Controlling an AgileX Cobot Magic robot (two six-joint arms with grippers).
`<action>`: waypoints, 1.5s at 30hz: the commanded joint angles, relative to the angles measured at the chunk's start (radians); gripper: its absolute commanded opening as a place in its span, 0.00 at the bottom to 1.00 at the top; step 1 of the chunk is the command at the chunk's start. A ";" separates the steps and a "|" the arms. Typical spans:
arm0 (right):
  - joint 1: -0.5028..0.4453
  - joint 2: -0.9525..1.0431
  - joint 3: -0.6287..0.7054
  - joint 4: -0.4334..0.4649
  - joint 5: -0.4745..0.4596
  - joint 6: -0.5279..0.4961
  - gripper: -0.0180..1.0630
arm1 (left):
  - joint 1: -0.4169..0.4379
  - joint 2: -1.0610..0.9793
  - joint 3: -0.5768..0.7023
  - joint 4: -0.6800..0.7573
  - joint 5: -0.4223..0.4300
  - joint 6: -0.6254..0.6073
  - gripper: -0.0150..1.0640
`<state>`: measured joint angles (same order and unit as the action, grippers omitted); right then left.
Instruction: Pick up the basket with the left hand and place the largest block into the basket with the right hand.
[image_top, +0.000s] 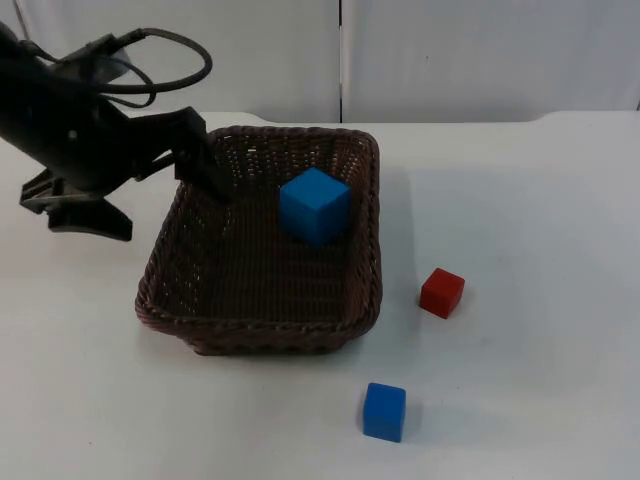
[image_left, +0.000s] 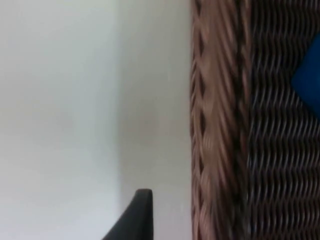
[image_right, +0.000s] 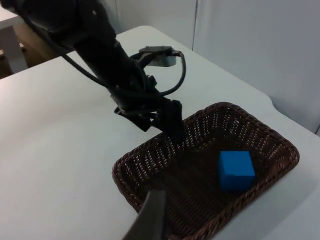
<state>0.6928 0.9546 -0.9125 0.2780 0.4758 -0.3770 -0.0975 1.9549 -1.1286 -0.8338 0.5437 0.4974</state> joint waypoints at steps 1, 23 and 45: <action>0.002 -0.002 0.004 -0.006 -0.005 0.002 0.78 | -0.001 -0.045 0.039 -0.019 -0.021 0.003 0.99; 0.002 -0.018 0.008 0.018 -0.002 0.022 0.78 | -0.078 -0.545 0.286 0.007 -0.025 0.044 0.99; 0.002 -0.450 0.349 0.018 -0.019 0.028 0.78 | -0.184 -0.962 0.288 0.090 0.049 0.044 0.99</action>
<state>0.6928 0.5245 -0.5726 0.2877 0.4592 -0.3513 -0.2758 1.0037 -0.8489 -0.7557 0.5807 0.5407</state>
